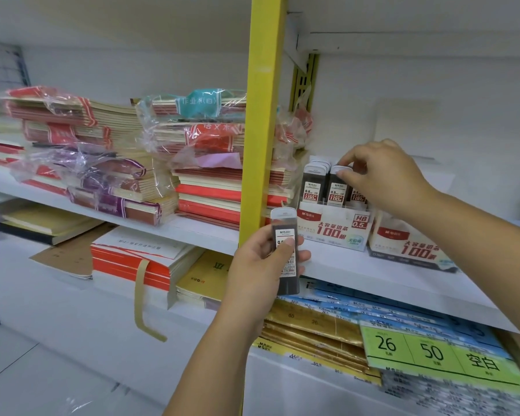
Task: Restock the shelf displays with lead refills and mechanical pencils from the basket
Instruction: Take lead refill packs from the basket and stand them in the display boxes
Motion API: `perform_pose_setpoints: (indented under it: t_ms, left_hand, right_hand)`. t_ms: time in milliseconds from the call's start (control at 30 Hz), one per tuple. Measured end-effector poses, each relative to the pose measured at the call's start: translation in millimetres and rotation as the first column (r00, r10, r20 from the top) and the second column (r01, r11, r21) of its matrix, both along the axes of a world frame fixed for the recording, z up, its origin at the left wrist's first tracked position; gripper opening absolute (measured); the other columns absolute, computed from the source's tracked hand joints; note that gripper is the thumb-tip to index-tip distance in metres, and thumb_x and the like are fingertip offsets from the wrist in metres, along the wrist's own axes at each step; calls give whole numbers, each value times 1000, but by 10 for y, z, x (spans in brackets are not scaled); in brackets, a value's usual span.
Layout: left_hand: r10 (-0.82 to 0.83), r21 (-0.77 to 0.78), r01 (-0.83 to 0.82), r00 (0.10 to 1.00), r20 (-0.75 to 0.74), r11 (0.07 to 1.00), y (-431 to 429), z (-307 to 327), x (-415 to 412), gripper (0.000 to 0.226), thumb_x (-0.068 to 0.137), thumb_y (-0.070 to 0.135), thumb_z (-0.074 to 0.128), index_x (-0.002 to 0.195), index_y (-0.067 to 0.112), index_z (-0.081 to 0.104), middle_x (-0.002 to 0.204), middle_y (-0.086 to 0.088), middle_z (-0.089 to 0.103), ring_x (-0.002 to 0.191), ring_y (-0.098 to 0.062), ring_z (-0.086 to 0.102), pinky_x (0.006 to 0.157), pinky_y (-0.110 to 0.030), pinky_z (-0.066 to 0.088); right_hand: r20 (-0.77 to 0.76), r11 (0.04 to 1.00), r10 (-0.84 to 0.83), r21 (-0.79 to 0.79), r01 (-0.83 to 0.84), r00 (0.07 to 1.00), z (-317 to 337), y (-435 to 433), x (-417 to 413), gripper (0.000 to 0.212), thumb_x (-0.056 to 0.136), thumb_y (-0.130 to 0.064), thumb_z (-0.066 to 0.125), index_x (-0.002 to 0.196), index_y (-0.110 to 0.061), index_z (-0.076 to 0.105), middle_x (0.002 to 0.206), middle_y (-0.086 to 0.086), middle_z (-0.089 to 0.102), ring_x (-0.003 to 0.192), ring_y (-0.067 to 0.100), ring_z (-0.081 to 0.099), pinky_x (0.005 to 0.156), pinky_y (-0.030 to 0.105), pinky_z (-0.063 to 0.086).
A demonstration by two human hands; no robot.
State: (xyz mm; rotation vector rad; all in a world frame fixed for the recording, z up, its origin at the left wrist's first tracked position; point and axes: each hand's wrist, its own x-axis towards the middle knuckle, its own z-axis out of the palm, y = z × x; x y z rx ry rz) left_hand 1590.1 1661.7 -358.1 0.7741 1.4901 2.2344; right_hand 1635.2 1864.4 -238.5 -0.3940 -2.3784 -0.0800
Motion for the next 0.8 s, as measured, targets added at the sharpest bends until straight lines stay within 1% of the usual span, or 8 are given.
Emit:
perform_pose_setpoints:
  t_ms: [100,167,233,367,500,567,700,800]
  left_hand:
    - [-19,5,19,999,-29,1000,-30,24,27,22,99,15,60,113,31,65,103,8,78,91,-14,76,71,-23,61]
    - [-35,14,35,999,-40,999,-52,34,44,24,98,15,62,117,28,62,102,7,79,90,-15,77,70,-23,61]
    - [-51,17,52,997,-61,998,-62,42,64,22,96,14,64,116,23,59,101,5,79,90,-16,77,71,-24,61]
    - [-105,19,107,991,-85,994,-67,73,148,22,94,14,67,114,15,56,99,0,80,87,-18,77,69,-24,61]
    - [-134,-15,133,987,-89,991,-55,69,245,22,94,17,68,115,18,59,97,-1,80,89,-15,77,64,-18,57]
    - [-123,-47,118,986,-111,992,-30,46,271,21,95,18,68,115,22,62,97,1,80,92,-13,76,66,-18,58]
    - [96,-115,-136,948,-305,984,37,-13,240,22,95,24,67,107,43,64,109,23,72,102,5,66,83,-14,56]
    - [196,-186,-357,799,-568,915,75,-34,202,35,98,31,62,129,45,56,128,32,49,116,17,46,98,-5,39]
  right_hand:
    - [-29,998,-62,30,63,998,-26,-103,43,29,93,-35,59,119,-23,61,103,-1,62,106,20,45,86,36,40]
    - [-123,999,13,42,-8,992,-66,-245,146,24,94,-32,58,116,-23,63,100,-4,61,102,15,46,86,31,38]
    - [-173,973,191,-97,-210,966,-143,-441,289,16,93,-34,56,105,-30,66,91,-15,61,89,3,51,80,21,42]
    - [-99,748,465,-488,-450,880,-350,-767,522,19,88,-42,59,105,-48,62,91,-24,65,83,-4,60,69,8,46]
    - [-181,666,437,-593,-453,881,-434,-727,598,25,89,-19,67,98,-42,68,85,-16,70,80,3,65,73,18,51]
    - [-232,606,419,-648,-461,878,-418,-695,634,24,87,-15,68,99,-36,67,83,-11,72,73,4,66,61,16,51]
    - [-470,670,291,-521,-528,833,-178,-530,725,20,88,-19,68,100,-35,64,88,-8,72,73,2,67,63,12,52]
    - [-555,773,281,-353,-528,783,55,-386,725,19,91,-20,66,103,-35,62,92,-7,69,86,11,66,76,21,54]
